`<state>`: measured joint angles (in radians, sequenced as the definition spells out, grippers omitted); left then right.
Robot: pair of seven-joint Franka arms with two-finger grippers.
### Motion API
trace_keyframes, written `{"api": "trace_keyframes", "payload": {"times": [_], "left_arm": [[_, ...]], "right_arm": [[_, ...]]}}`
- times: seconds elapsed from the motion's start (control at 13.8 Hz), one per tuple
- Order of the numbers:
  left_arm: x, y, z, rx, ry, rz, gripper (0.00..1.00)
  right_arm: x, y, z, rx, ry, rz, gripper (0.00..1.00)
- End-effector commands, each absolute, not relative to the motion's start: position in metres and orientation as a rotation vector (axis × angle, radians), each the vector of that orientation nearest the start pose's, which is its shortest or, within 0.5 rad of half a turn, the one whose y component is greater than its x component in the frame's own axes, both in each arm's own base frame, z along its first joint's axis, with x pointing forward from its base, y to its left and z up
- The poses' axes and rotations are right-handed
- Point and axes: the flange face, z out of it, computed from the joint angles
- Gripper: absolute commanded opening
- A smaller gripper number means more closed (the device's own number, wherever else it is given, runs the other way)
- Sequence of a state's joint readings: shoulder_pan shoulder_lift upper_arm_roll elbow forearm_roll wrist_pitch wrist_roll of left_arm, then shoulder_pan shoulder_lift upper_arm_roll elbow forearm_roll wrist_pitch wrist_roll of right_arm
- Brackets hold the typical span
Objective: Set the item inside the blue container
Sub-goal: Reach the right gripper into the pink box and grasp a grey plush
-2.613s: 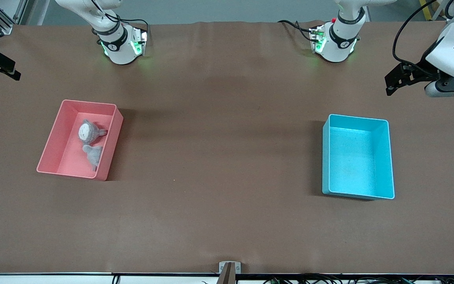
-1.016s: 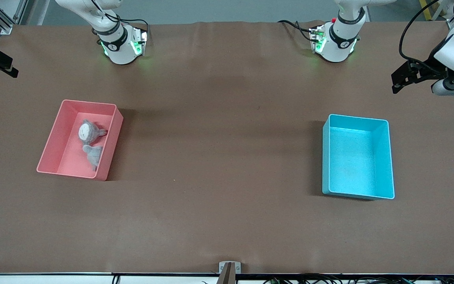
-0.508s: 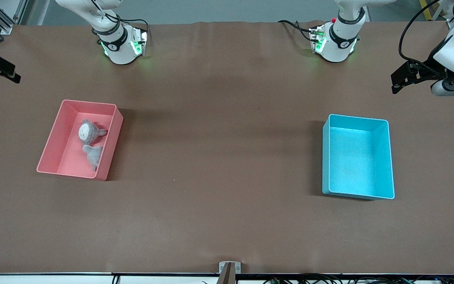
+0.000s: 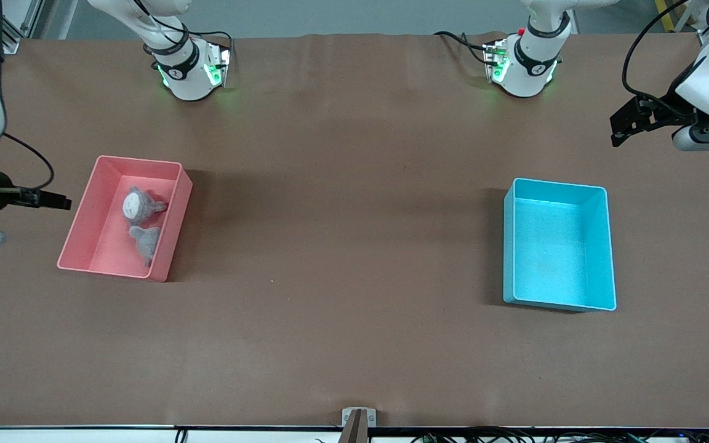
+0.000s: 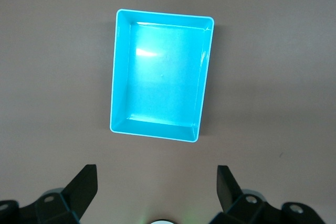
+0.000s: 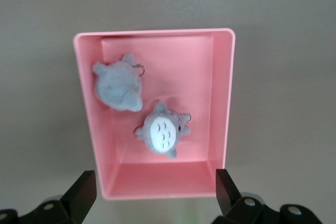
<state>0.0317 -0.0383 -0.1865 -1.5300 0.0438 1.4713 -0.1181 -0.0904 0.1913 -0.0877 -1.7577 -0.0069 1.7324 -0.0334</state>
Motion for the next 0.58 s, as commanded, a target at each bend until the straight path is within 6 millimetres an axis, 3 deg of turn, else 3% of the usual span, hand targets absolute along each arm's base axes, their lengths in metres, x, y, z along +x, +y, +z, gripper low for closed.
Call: {"api": "trace_keyframes", "payload": {"times": [0.0, 0.29, 0.51], "left_arm": [[0.524, -0.077, 0.658, -3.073, 0.079, 0.019, 1.00], [0.519, -0.080, 0.666, -3.078, 0.090, -0.001, 1.00], [0.518, -0.080, 0.665, -3.077, 0.090, 0.011, 1.00]], "right_arm": [[0.526, -0.098, 0.380, -3.100, 0.229, 0.258, 1.00], [0.487, -0.093, 0.299, -3.110, 0.248, 0.134, 1.00], [0.464, -0.093, 0.252, -3.127, 0.274, -0.001, 1.00]]}}
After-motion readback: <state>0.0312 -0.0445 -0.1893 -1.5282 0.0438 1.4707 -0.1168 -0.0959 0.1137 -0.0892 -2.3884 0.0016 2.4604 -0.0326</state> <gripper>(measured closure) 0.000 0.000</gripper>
